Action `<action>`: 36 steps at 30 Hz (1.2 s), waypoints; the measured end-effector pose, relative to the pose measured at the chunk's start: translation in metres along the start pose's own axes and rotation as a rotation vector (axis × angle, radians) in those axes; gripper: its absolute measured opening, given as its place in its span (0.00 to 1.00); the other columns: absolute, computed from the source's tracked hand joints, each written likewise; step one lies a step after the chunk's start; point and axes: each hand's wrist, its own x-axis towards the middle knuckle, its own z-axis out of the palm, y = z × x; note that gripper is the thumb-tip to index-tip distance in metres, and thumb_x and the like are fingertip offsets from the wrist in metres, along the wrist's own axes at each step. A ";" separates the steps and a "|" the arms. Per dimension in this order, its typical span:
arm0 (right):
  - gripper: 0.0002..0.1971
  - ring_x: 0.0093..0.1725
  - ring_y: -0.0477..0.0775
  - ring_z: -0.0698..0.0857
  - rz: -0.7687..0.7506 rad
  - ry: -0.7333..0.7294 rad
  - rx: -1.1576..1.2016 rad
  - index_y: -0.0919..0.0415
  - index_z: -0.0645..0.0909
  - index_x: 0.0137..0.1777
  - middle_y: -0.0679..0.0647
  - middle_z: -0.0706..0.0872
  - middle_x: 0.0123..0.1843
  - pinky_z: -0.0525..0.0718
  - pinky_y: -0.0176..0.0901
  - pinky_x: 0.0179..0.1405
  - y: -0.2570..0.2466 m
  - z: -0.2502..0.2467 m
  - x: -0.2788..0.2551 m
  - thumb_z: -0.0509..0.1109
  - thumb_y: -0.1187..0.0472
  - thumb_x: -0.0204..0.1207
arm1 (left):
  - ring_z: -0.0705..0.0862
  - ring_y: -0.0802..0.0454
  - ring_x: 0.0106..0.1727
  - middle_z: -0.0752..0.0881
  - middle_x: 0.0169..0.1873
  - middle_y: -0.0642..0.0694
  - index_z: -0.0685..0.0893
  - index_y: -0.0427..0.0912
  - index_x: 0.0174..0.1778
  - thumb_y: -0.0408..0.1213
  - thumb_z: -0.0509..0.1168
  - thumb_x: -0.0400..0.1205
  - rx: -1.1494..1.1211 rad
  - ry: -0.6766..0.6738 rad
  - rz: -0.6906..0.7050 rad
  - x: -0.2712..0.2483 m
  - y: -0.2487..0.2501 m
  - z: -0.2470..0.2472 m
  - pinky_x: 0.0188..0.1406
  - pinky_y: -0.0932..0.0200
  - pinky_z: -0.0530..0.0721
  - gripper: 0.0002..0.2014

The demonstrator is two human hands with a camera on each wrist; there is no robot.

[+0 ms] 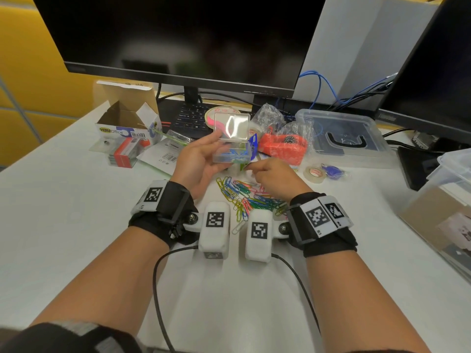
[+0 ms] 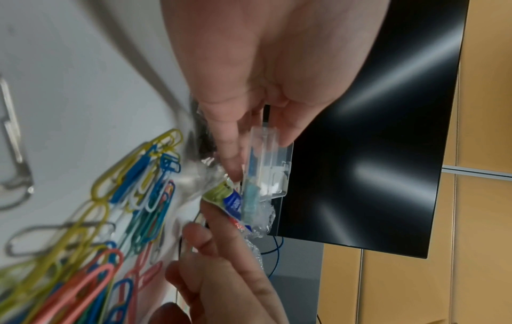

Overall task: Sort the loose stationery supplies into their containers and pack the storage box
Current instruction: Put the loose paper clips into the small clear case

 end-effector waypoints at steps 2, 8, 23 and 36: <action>0.18 0.62 0.63 0.79 0.005 -0.021 -0.025 0.70 0.80 0.63 0.64 0.82 0.65 0.75 0.43 0.53 -0.001 0.003 0.002 0.56 0.74 0.76 | 0.88 0.51 0.48 0.86 0.51 0.40 0.74 0.34 0.72 0.24 0.55 0.83 0.013 -0.002 -0.008 0.000 0.000 0.000 0.41 0.55 0.89 0.19; 0.17 0.57 0.58 0.80 0.015 0.056 -0.020 0.62 0.81 0.62 0.58 0.85 0.59 0.76 0.44 0.53 0.006 0.006 0.008 0.60 0.69 0.75 | 0.86 0.44 0.54 0.85 0.55 0.39 0.76 0.37 0.70 0.26 0.56 0.84 0.057 -0.024 -0.082 0.000 0.000 -0.001 0.44 0.44 0.89 0.18; 0.05 0.35 0.38 0.78 -0.030 0.061 0.108 0.60 0.84 0.38 0.42 0.81 0.33 0.76 0.23 0.36 0.010 0.002 -0.003 0.71 0.67 0.74 | 0.83 0.41 0.60 0.82 0.60 0.35 0.73 0.35 0.73 0.21 0.53 0.83 0.078 -0.038 -0.015 0.004 -0.003 -0.002 0.51 0.51 0.86 0.21; 0.08 0.27 0.35 0.76 -0.163 0.294 0.500 0.56 0.81 0.38 0.50 0.81 0.32 0.73 0.24 0.29 0.009 -0.007 -0.007 0.69 0.69 0.76 | 0.84 0.40 0.59 0.83 0.59 0.36 0.78 0.36 0.69 0.18 0.57 0.80 0.125 -0.171 -0.055 0.001 -0.005 -0.001 0.42 0.56 0.89 0.22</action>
